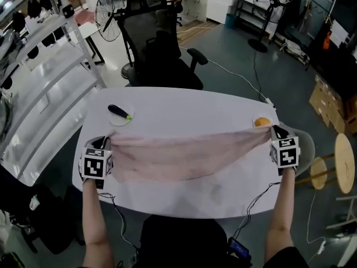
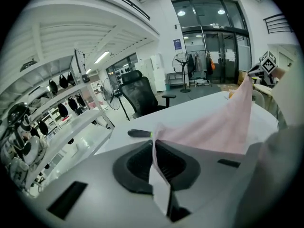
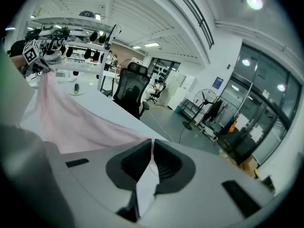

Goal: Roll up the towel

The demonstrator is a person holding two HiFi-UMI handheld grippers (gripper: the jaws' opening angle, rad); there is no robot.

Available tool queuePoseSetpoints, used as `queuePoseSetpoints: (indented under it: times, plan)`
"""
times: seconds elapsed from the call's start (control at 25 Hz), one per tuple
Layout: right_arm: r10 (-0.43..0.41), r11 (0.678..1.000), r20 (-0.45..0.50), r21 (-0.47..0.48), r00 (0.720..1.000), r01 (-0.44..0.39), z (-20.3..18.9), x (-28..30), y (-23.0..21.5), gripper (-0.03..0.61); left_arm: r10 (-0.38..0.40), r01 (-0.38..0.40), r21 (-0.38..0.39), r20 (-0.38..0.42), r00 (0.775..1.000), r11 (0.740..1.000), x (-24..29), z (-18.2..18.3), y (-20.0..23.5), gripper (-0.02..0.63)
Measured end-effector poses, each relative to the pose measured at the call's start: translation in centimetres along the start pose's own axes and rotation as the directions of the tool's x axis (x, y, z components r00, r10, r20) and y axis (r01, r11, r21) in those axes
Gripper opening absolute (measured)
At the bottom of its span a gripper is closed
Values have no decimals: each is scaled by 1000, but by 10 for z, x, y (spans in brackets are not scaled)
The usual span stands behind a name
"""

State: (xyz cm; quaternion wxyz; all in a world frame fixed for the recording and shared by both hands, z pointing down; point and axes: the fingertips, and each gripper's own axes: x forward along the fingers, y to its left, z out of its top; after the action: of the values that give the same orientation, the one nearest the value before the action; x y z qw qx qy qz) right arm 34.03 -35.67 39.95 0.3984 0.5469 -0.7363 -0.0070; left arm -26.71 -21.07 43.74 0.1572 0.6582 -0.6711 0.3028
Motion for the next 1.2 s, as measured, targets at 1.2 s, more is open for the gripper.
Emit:
queuePoseSetpoints:
  times: [1.2]
  plan:
    - [-19,999,-66,-52,998,16,-26,-31,1,34,-64,79,-148,103,993,986,-21,-1,0,25]
